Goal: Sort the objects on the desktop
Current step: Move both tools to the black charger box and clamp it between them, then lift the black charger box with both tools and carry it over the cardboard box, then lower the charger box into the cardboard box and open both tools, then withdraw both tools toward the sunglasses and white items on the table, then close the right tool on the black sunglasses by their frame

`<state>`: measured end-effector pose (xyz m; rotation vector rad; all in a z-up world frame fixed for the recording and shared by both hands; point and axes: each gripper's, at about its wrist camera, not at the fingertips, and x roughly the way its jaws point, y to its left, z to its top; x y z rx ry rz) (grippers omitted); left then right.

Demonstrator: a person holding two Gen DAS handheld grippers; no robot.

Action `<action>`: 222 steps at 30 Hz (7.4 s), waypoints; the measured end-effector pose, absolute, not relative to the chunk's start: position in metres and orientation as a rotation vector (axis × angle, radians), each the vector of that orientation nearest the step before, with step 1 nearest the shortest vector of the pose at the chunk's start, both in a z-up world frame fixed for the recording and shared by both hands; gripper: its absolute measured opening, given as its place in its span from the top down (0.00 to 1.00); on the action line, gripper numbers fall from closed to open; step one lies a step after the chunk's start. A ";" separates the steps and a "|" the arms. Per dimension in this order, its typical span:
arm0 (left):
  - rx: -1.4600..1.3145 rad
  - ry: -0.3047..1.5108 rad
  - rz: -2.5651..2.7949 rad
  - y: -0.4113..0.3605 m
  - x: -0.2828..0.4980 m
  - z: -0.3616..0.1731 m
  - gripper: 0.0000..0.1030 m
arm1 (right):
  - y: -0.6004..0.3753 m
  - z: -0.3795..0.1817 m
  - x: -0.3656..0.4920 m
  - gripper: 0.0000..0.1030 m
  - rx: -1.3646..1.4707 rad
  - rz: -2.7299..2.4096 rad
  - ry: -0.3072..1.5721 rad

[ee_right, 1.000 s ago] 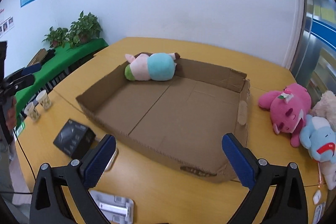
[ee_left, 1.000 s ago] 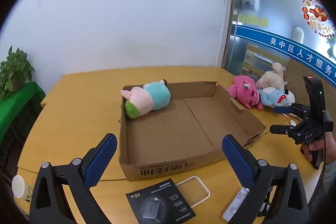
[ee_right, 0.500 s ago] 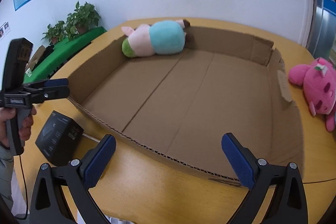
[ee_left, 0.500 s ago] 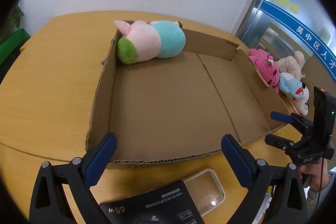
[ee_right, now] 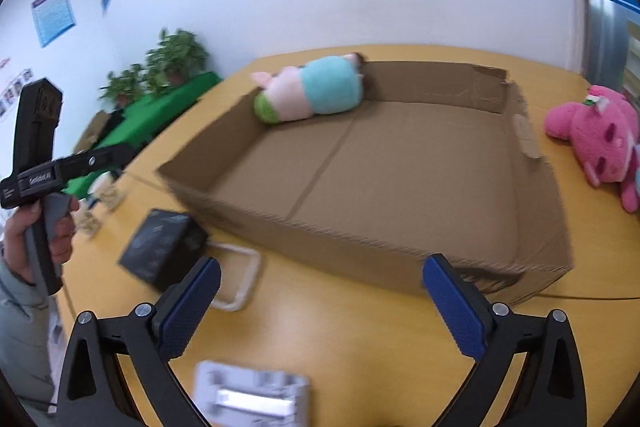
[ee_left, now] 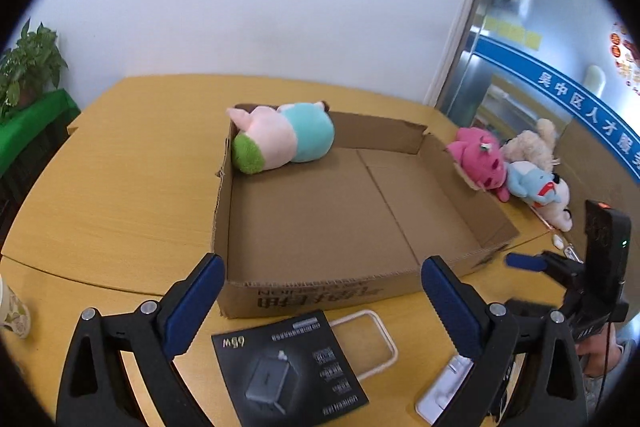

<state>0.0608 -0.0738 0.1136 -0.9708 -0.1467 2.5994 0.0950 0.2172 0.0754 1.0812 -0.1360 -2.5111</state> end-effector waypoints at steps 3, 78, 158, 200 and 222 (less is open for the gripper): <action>-0.965 -0.177 2.596 -0.086 0.078 0.108 0.04 | 0.178 0.073 0.109 0.00 1.068 -2.393 -0.067; -0.573 -0.164 2.420 0.048 -0.090 0.266 0.33 | 0.182 0.298 -0.021 0.11 0.725 -2.656 0.517; -0.573 0.038 2.803 0.035 0.156 0.187 0.20 | 0.217 0.209 0.183 0.00 0.846 -2.924 0.130; -1.153 -0.038 2.016 0.116 0.173 0.003 0.45 | 0.297 -0.007 0.198 0.50 1.385 -2.419 -0.706; -1.244 -0.143 1.877 0.127 0.172 -0.023 0.92 | 0.273 -0.002 0.206 0.89 1.298 -2.348 -0.717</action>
